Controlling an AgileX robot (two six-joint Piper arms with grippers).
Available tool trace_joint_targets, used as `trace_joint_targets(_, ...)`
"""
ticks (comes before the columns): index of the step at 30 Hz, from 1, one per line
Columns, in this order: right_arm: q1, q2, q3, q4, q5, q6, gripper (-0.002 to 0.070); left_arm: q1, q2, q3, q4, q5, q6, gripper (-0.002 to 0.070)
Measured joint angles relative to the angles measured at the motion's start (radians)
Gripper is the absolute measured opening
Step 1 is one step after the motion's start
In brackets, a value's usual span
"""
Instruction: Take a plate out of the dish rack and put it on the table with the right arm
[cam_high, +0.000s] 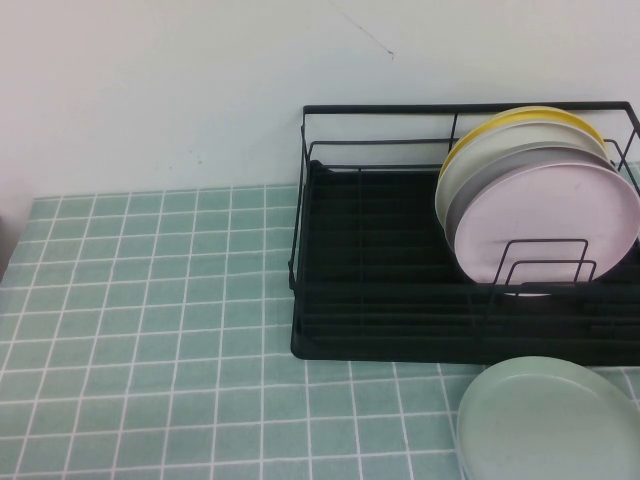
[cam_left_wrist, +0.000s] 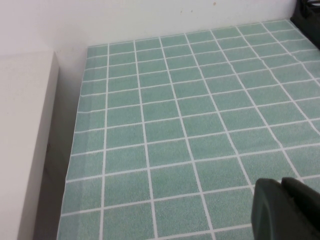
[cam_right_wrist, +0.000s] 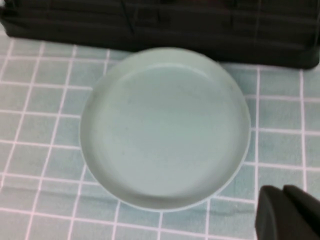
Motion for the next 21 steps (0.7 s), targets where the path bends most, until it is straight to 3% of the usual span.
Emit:
trace_joint_targets(11, 0.0, -0.121, 0.012, -0.124, -0.004, -0.002, -0.0001, 0.0, 0.0, 0.0, 0.0, 0.0, 0.0, -0.0003)
trace_joint_targets(21, 0.0, -0.378, 0.384, -0.292, -0.58, -0.002, -0.0001, 0.0, 0.0, 0.0, 0.0, 0.0, 0.0, -0.0003)
